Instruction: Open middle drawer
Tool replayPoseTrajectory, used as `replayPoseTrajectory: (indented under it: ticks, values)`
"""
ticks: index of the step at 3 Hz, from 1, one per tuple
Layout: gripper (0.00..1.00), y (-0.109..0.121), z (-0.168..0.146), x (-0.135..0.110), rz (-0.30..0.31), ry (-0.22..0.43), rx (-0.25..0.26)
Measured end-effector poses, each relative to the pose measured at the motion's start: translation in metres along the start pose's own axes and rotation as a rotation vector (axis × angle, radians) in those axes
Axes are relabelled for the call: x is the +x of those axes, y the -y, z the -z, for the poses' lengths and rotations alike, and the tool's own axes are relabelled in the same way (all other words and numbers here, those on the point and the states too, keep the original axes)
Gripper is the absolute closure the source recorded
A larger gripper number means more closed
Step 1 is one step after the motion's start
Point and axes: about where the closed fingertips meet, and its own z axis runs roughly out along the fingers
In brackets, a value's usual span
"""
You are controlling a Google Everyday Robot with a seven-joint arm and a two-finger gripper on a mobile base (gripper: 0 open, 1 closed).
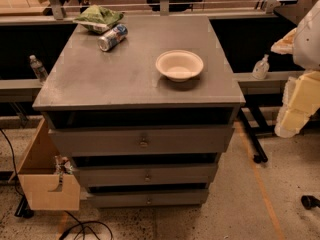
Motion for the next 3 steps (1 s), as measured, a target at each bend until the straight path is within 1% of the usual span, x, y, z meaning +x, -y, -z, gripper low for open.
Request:
replayPoseTrajectory:
  ticks: [1,2,3]
  values:
    - [0.0,-0.001,-0.001,-0.001,0.001,0.003,0.004]
    - [0.0,-0.015,-0.028,-0.002,0.018,0.016,-0.027]
    - [0.0,-0.039,-0.089,-0.005,0.054,0.061,-0.091]
